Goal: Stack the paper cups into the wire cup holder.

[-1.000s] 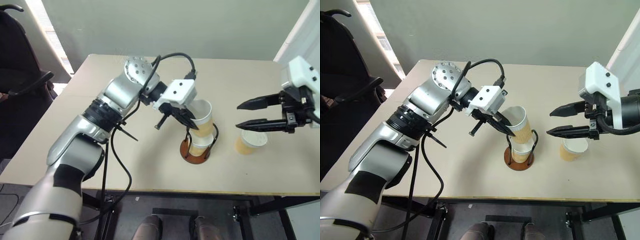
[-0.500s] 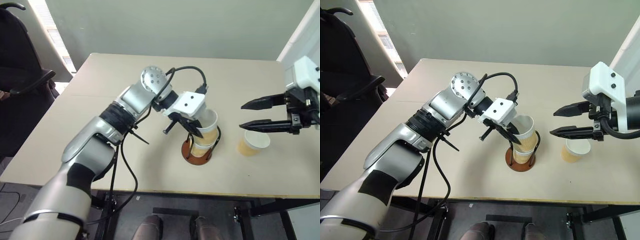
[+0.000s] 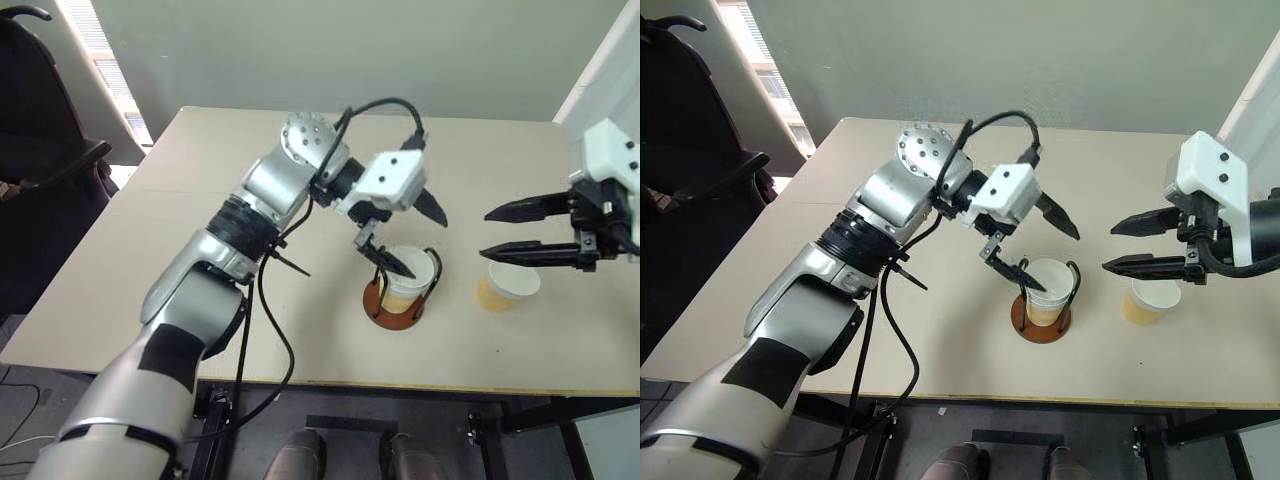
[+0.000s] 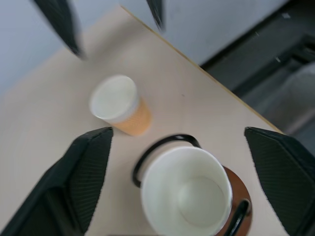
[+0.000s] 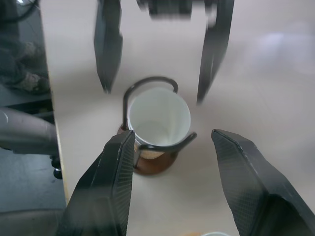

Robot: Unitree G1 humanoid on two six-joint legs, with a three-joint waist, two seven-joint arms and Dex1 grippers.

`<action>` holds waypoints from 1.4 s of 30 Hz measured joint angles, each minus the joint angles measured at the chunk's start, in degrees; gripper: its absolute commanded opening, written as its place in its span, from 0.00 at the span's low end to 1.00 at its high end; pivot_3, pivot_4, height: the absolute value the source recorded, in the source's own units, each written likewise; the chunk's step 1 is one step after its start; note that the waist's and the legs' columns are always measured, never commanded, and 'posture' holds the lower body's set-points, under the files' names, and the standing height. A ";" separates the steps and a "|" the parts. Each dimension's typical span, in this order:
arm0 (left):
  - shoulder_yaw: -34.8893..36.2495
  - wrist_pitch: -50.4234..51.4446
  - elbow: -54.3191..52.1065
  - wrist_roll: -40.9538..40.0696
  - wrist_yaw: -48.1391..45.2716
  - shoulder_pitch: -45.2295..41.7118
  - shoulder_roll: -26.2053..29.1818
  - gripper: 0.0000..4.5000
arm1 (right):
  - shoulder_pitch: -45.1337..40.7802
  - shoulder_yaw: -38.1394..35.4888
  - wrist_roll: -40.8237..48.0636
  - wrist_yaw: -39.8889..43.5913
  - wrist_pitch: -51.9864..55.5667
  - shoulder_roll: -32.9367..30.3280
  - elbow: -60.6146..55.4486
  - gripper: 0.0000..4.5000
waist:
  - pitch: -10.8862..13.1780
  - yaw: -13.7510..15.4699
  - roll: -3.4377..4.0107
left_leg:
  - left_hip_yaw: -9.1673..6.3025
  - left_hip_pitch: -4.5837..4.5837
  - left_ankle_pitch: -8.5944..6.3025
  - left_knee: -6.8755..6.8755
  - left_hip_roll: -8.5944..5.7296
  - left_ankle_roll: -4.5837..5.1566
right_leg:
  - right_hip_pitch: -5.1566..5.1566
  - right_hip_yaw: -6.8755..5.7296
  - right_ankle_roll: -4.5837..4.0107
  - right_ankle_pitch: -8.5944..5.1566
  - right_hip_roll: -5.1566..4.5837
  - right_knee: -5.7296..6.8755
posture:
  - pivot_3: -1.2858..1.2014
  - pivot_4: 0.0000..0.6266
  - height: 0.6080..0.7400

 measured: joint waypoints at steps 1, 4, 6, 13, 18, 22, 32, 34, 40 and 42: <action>1.39 1.12 -0.05 -0.21 0.05 0.00 0.40 0.99 | 2.08 0.07 -1.46 -0.47 -0.87 -0.15 -0.17 0.57 | 0.00 0.00 0.00 | 0.01 0.00 0.00 -0.01 0.00 0.00 | 0.00 0.01 0.00 0.00 0.00 0.00 | 0.52 0.24 1.00; 5.65 3.23 0.38 -0.21 0.55 0.22 3.18 0.99 | 8.86 1.60 -6.75 -0.81 -4.02 -1.45 -0.32 0.57 | -0.01 -0.02 0.02 | 0.03 0.04 -0.01 -0.02 0.01 0.01 | -0.01 0.05 0.01 0.00 0.00 0.03 | 0.52 0.24 1.00; 8.03 4.38 0.35 -0.05 0.86 1.76 5.67 1.00 | 12.80 2.98 -10.74 -0.79 -7.03 -2.60 0.09 0.65 | -0.03 -0.06 0.05 | 0.06 0.13 -0.01 -0.04 0.01 0.02 | 0.02 0.08 0.01 0.00 0.00 0.05 | 0.52 0.24 1.00; 11.27 8.73 -2.81 1.34 2.67 10.44 11.37 1.00 | 18.01 6.96 -20.90 -0.30 -15.51 -3.99 4.88 0.99 | -0.04 -0.13 0.06 | 0.10 0.13 -0.03 0.20 0.00 0.12 | 0.09 0.16 0.09 0.09 0.01 0.06 | 0.52 0.24 1.00; 12.79 11.43 -8.98 1.10 3.20 15.05 13.94 1.00 | 16.59 12.31 -26.53 -0.07 -19.93 -1.91 9.62 0.99 | -0.04 -0.14 0.06 | 0.10 0.13 -0.14 0.44 0.00 0.30 | 0.18 0.16 0.10 0.12 0.02 0.09 | 0.52 0.24 1.00; 13.43 13.00 -12.47 0.80 3.26 17.18 14.90 1.00 | 12.58 16.98 -30.56 1.05 -22.71 1.09 13.15 0.99 | -0.04 -0.31 0.07 | 0.13 0.20 -0.24 0.59 0.01 0.47 | 0.27 0.16 0.03 0.20 0.02 0.08 | 0.52 0.24 1.00; 14.41 14.02 -14.33 0.60 3.33 17.66 15.52 1.00 | 8.33 23.26 -38.74 4.49 -29.64 6.45 20.42 0.54 | -0.05 -0.39 0.08 | 0.12 0.23 -0.46 0.66 0.03 0.86 | 0.32 0.13 -0.07 0.33 0.02 0.08 | 0.52 0.24 1.00; 14.41 14.01 -14.77 0.60 3.30 17.68 15.53 1.00 | 8.16 23.26 -39.21 5.18 -30.61 6.59 20.80 0.38 | -0.05 -0.39 0.09 | 0.12 0.23 -0.46 0.65 0.03 0.84 | 0.31 0.13 -0.08 0.33 0.02 0.08 | 0.52 0.24 1.00; 14.41 14.01 -15.13 0.61 3.23 17.69 15.57 1.00 | 5.98 22.90 -39.84 7.35 -31.48 6.41 21.18 0.01 | -0.05 -0.42 0.09 | 0.12 0.23 -0.47 0.65 0.03 0.79 | 0.32 0.13 -0.11 0.32 0.02 0.06 | 0.52 0.24 1.00; 14.41 14.00 -15.14 0.63 3.20 17.69 15.59 1.00 | 5.04 22.32 -39.85 7.83 -31.49 5.91 21.33 0.01 | -0.05 -0.42 0.09 | 0.12 0.23 -0.48 0.65 0.03 0.78 | 0.32 0.13 -0.13 0.31 0.02 0.06 | 0.52 0.24 1.00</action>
